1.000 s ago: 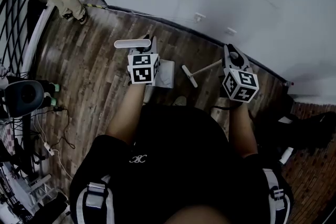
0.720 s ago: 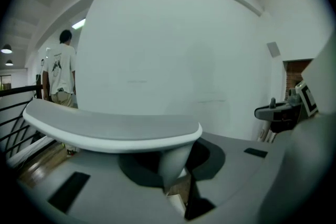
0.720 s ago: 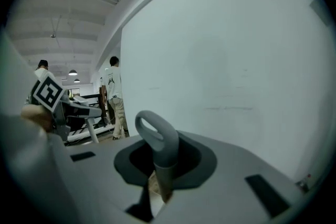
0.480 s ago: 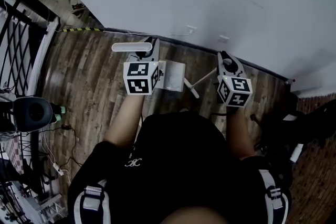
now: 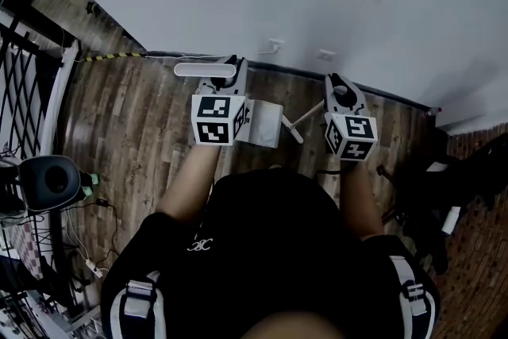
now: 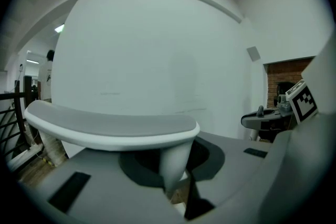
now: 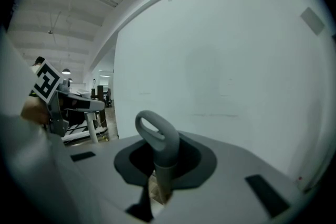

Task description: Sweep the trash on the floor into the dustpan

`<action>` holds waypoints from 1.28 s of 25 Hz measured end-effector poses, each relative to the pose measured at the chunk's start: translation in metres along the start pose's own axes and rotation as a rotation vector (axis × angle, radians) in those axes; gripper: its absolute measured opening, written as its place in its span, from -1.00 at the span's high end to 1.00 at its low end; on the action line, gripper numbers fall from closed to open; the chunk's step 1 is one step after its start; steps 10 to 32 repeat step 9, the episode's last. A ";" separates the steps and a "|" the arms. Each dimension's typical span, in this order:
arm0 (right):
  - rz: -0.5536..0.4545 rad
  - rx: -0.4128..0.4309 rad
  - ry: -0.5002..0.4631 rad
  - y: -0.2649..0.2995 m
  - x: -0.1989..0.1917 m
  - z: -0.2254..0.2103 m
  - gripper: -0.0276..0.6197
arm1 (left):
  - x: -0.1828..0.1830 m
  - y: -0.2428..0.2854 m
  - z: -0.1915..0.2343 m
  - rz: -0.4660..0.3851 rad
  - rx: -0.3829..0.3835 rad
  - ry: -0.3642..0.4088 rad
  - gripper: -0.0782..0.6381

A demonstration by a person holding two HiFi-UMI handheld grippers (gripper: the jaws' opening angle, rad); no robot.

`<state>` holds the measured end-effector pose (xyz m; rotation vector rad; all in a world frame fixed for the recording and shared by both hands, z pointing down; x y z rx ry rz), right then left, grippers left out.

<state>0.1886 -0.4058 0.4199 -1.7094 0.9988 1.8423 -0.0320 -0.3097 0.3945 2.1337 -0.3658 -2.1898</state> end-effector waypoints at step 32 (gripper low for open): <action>0.015 -0.026 -0.045 0.008 -0.001 -0.014 0.75 | -0.003 0.015 -0.003 0.018 -0.001 0.018 0.61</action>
Point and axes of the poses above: the fingertips, and each gripper's own axes: y forward along the fingers, z to its left, x out of its top, the point moved 4 cm from there along -y, backward along the fingers, and after that the axes turned 4 degrees about -z, right-handed, at the moved point
